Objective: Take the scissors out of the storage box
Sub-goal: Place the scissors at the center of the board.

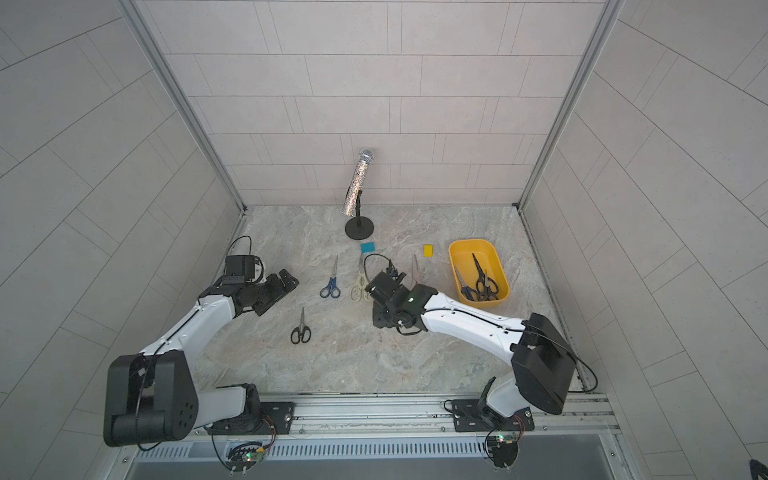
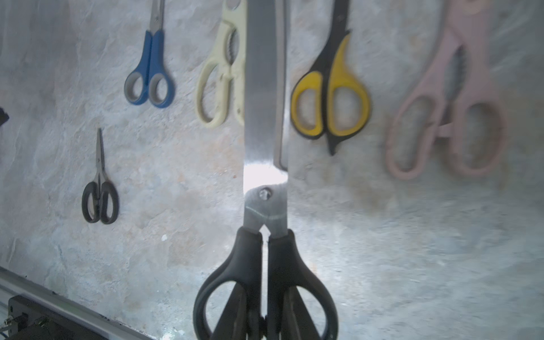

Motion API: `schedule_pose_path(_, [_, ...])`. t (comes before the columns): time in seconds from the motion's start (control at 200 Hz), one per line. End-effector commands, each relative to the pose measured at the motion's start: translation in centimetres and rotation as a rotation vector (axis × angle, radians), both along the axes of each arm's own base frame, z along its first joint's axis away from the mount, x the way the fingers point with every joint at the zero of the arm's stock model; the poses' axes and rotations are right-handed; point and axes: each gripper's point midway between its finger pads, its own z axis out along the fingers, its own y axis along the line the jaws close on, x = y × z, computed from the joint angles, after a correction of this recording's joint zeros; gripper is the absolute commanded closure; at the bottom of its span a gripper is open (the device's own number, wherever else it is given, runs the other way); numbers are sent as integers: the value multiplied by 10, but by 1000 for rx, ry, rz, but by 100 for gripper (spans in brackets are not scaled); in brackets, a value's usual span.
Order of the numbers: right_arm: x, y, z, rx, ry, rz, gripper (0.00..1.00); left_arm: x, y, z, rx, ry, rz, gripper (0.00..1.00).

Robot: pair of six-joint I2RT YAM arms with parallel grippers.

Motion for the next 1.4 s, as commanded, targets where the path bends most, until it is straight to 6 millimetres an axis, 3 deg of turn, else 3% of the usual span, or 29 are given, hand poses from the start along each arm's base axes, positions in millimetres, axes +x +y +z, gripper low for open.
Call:
schedule_pose_path(0.0, [-5, 42, -6, 43, -3, -6, 100, 0, 4, 2, 17, -15, 3, 0])
schedule_pose_path(0.22, [-30, 105, -29, 43, 46, 45, 100, 1, 15, 1, 13, -5, 30, 0])
schedule_pose_path(0.365, [-48, 125, -47, 23, 118, 53, 100, 0, 20, 7, 32, -27, 41, 0])
schedule_pose_path(0.64, [-59, 140, -79, 66, 224, 1, 100, -2, 25, 15, 53, -59, 55, 0])
schedule_pose_path(0.78, [-57, 150, -84, 64, 230, 7, 100, -3, 25, 18, 55, -69, 61, 0])
schedule_pose_path(0.971, [-54, 147, -93, 6, 242, -19, 96, -5, 26, 21, 64, -81, 64, 0])
schedule_pose_path(1.156, [-51, 142, -89, -54, 232, -32, 81, -6, 27, 22, 72, -82, 63, 0])
schedule_pose_path(1.396, [-45, 149, -73, -42, 203, -24, 76, -6, 29, 23, 82, -84, 64, 0])
